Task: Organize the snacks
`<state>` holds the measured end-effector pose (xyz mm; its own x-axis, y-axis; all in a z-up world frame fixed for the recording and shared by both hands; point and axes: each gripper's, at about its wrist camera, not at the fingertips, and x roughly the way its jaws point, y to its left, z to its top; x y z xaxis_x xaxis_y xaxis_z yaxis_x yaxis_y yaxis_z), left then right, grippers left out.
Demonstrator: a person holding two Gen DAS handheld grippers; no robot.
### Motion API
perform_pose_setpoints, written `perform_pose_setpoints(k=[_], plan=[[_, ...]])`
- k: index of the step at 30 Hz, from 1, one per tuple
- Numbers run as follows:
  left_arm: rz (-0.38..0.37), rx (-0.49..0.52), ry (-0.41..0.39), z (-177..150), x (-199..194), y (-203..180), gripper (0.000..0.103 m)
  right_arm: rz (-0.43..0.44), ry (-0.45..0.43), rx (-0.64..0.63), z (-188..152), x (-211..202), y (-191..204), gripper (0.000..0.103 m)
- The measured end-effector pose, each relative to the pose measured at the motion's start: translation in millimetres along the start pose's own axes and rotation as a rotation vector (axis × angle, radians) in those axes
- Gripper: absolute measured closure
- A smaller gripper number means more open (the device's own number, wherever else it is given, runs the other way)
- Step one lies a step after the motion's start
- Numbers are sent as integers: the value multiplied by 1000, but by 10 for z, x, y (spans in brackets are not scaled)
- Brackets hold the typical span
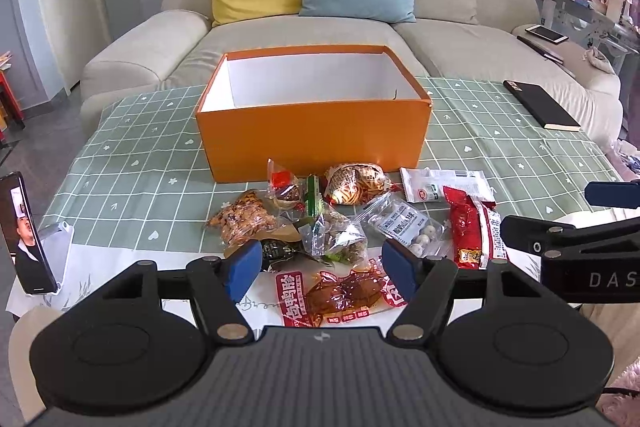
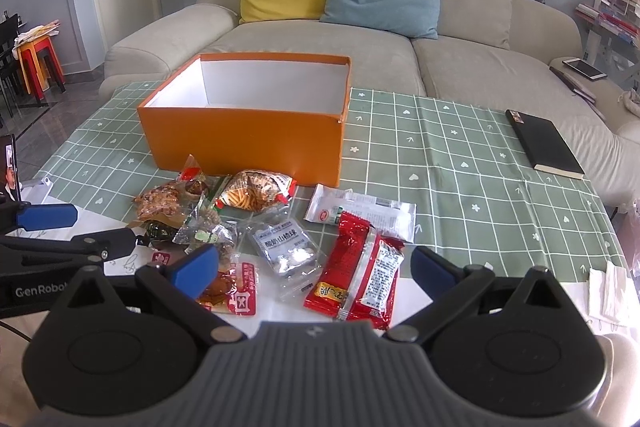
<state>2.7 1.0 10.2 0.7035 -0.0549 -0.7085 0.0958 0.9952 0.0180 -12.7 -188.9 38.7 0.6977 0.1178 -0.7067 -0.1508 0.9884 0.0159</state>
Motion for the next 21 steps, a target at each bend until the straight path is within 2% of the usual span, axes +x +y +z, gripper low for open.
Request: perform_pose_setpoints(k=[21], plan=[[-1,3,-3,-3,-2,-40,22,0,7,9,-3,14,-15,4]])
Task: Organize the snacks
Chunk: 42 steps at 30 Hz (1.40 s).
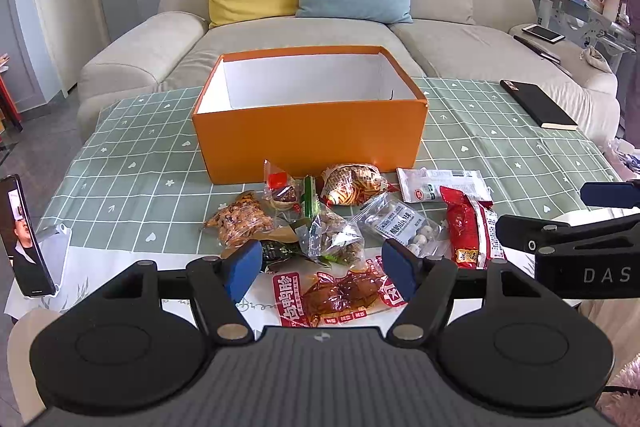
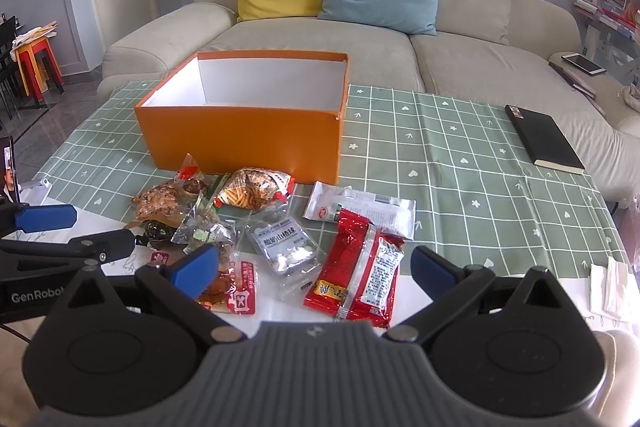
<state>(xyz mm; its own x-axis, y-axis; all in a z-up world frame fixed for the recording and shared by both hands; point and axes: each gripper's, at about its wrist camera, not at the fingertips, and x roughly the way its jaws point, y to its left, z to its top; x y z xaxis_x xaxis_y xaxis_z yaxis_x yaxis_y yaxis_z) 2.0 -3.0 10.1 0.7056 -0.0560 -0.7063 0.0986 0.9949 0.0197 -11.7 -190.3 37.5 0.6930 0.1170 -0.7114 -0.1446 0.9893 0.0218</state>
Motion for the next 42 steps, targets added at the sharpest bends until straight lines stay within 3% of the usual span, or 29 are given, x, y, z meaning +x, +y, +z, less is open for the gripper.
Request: perform_pose_setpoints(k=[32,36,40,42], plan=[[-19,-9,15,-32,33,10,23,16,18,12,8,51,-21,4],[-79,-77,9,-25,54,169,32,56,15,45,37,64,-91,4],[-91,-76,45,-19,172,263,60,80,64,71,50,207,-169,4],[-118,-48,87,-34,267,289,65,94,91,94,35,301,-221,4]])
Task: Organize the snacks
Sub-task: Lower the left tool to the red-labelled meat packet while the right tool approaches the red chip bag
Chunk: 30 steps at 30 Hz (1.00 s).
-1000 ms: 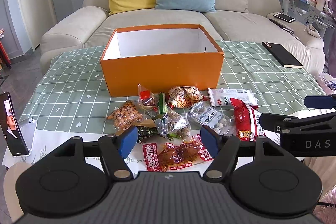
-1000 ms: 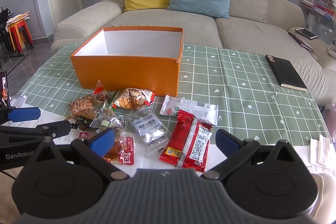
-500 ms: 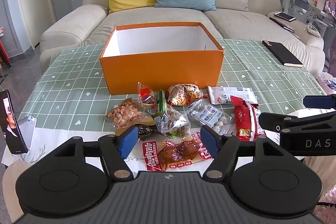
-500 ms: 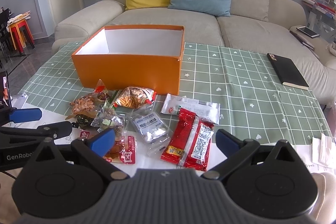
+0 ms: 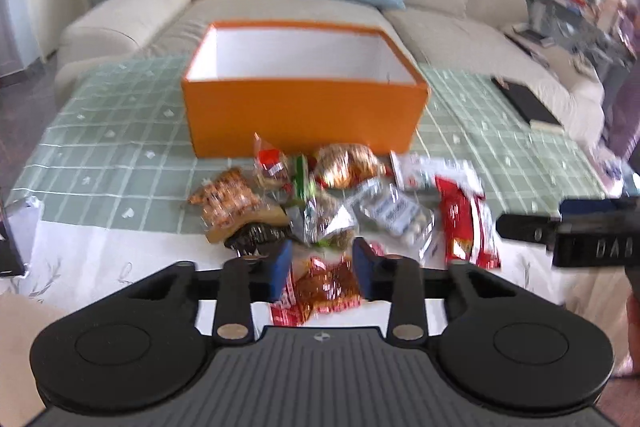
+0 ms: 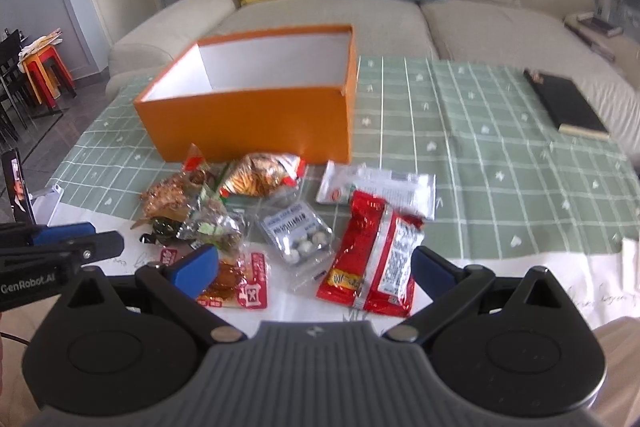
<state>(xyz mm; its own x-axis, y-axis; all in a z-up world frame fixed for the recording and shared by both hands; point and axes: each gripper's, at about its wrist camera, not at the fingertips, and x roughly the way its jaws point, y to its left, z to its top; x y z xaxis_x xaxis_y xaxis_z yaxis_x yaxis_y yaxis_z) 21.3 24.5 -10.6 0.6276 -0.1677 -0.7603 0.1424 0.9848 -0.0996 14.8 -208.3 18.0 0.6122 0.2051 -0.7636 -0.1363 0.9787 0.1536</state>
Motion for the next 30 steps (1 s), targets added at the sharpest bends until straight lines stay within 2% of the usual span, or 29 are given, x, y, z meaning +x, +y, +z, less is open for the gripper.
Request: perform_pose_setpoints(k=[2,5,7,9,12,16,18,20,25,28,30], plan=[[-33,4,42,-16,96,46,65,21,19,37,-14,86,-76,5],[-53,7,89,-96,218,117,61,6,50,69,-58,206,-159,19],[-52,41,108,-152,286,128,51,-10,80,70,-95,296,-206,25],[-64,92,120,-198,351,109,45,-11,106,69,-123,376,-253,32],[-76,164,125,-222,437,75,33,-31,135,39,-149,494,-275,32],[-77,218,156,-218,619,68,29,-41,189,29,-202,634,-285,30],[-80,242,166,-217,714,78,27,-30,202,22,-225,676,-278,25],[-96,290,167,-220,793,62,26,-27,206,4,-236,702,-246,25],[-171,542,145,-226,880,-118,20,-41,233,-25,-254,803,-200,25],[-194,650,202,-210,988,-179,20,-40,242,-21,-257,835,-211,18],[-182,696,223,-190,1051,-192,20,-42,238,-18,-252,836,-225,17]])
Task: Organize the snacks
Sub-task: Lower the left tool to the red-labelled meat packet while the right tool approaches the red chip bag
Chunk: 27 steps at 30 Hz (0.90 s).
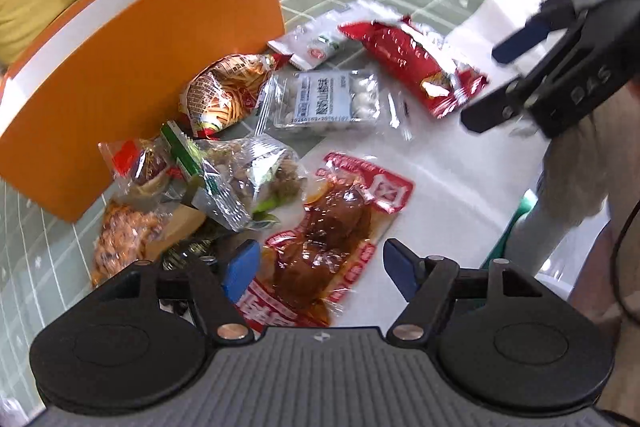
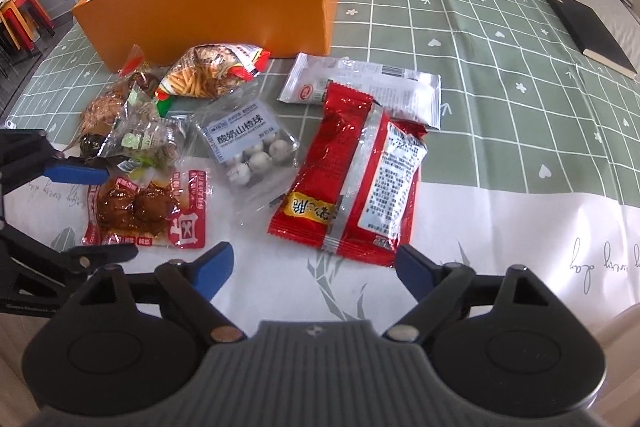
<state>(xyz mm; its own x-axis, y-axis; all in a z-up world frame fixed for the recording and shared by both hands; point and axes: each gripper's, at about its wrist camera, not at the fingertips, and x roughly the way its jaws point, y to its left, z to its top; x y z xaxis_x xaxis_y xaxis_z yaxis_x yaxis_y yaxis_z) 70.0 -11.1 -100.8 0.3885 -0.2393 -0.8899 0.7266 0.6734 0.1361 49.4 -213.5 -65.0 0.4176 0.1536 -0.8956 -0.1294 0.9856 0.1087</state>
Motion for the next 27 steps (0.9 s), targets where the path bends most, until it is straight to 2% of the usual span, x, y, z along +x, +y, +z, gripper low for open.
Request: perform_pose_setpoints(k=[3,4,7,11,15,17,19,21,22,24,25,27], plan=[[-2,52,38,32,67,14,20,-2,-3,4,18,14,-15,16],[-6,59,50,40,90,23,17,-2,1,6,24,28,-19,16],[-26,26,73,65,169,87,14,-5,12,5,34,81,-28,16],[-12,-136,98,95,197,174,18,-10,11,2,34,108,-40,15],[9,-390,104,72,174,215,28,-21,15,13,37,142,-75,13],[33,-508,83,34,124,223,34,-19,20,16,35,158,-82,13],[30,-664,75,-19,92,256,46,-18,20,12,29,157,-76,13],[11,-749,66,-63,72,273,49,-18,17,9,29,154,-72,13],[11,-755,60,-70,67,272,51,-19,15,7,30,153,-71,13],[2,-733,43,-71,60,265,48,-14,10,7,28,149,-71,13],[-2,-721,39,-71,59,259,38,-10,10,6,26,151,-72,13],[-41,-673,31,-37,77,232,28,-8,13,3,17,159,-67,13]])
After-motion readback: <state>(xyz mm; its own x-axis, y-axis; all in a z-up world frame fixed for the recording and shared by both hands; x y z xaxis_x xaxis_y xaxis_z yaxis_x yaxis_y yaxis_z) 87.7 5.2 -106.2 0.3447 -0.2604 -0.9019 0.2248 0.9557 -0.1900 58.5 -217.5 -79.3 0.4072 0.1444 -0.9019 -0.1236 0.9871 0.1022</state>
